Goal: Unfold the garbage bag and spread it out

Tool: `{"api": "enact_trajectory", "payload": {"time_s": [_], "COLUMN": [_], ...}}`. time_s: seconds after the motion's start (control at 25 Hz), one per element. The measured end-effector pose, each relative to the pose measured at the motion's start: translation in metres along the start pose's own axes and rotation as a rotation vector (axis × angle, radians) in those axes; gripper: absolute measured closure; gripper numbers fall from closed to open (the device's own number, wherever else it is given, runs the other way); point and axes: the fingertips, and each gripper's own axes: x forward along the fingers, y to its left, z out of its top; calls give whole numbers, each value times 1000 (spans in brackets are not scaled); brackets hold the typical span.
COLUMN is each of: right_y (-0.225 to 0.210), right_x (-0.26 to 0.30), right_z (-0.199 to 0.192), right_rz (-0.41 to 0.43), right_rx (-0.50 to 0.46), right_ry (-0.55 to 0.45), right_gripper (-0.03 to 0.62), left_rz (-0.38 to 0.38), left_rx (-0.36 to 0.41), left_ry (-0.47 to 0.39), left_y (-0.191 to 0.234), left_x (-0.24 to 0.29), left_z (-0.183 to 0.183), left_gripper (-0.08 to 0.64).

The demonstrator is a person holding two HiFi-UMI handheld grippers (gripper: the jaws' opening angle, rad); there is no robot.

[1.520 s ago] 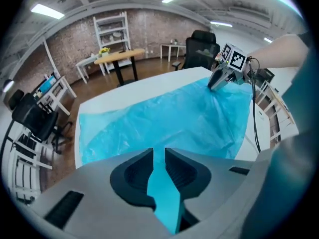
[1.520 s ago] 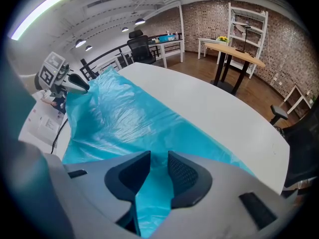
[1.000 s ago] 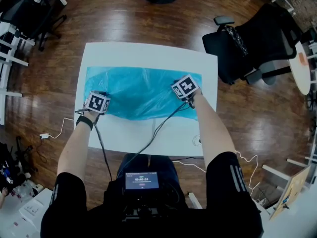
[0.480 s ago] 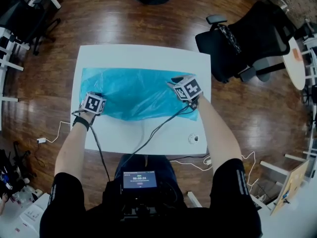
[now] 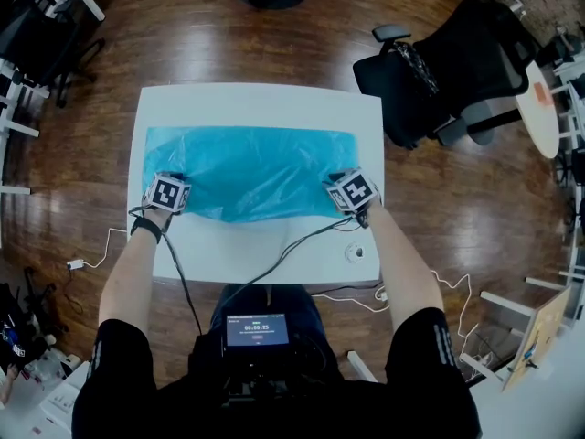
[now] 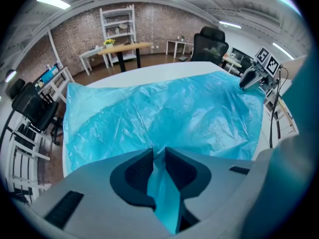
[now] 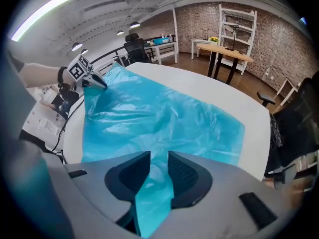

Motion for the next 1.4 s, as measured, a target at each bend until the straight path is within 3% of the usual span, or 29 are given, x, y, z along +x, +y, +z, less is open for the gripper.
{"api": "enact_trajectory", "payload": {"time_s": [0.12, 0.28, 0.84, 1.4], "right_y": [-10, -13, -49, -65], "right_x": [9, 11, 8, 11], "right_z": [-21, -23, 16, 40], "right_rz": [-26, -45, -93, -101], "right_rx": [40, 62, 36, 21], "right_ry": [31, -1, -47, -55], "right_gripper": [453, 454, 453, 449], "left_rz": [6, 8, 43, 63], "left_rx": [4, 1, 22, -10], "left_ry": [-6, -11, -16, -16], "left_y": [-1, -3, 6, 26], "left_x": [1, -1, 15, 22], "left_z": [0, 1, 50, 67], "left_gripper": [477, 477, 477, 477]}}
